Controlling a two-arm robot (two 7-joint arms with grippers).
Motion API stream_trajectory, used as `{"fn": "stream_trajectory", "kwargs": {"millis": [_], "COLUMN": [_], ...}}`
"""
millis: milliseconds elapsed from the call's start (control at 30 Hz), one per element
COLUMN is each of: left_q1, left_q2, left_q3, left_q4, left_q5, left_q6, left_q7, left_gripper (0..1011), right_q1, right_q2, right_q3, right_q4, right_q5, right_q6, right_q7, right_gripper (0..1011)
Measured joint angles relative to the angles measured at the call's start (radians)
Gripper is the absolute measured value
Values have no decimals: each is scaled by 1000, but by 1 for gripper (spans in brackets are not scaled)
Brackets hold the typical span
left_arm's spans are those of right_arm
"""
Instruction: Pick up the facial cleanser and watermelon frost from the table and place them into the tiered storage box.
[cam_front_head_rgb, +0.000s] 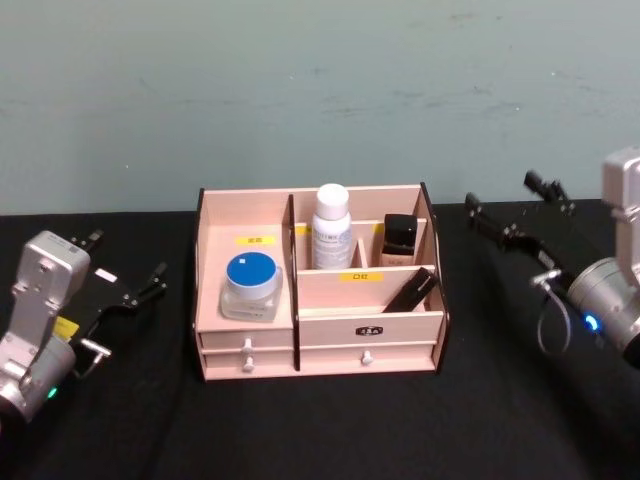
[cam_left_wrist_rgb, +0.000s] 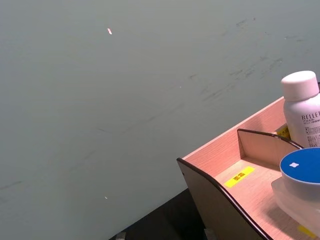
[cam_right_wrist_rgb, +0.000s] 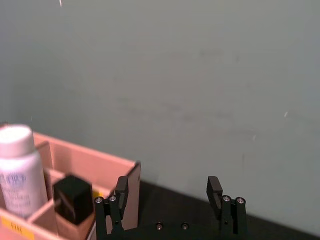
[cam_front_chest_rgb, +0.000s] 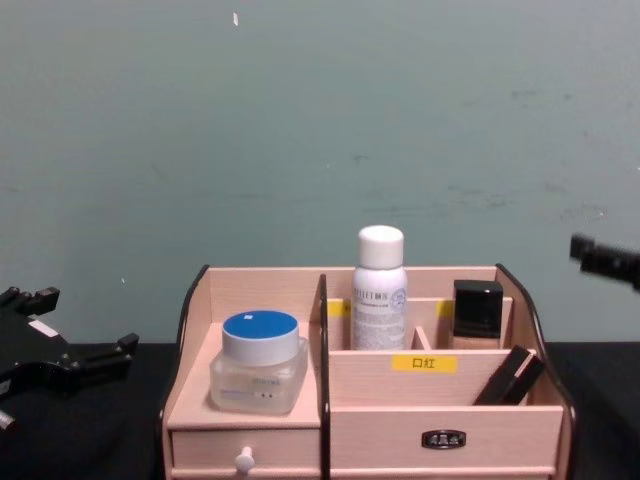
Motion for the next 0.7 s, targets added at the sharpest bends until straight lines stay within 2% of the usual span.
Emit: {"fn": "stream_trajectory", "kwargs": {"millis": [67, 700], "left_q1": [0, 0], "left_q2": [0, 0], "left_q3": [0, 0], "left_q4": [0, 0], "left_q5": [0, 0], "left_q6": [0, 0], "left_q7": [0, 0], "left_gripper": [1010, 1010], "right_q1": [5, 4], "right_q2": [-13, -9], "right_q3": [-11, -6], "right_q4": [28, 21], "right_q5": [-19, -14], "right_q6": [16, 11], "right_q7": [-1, -4], "right_gripper": [1002, 1002]}}
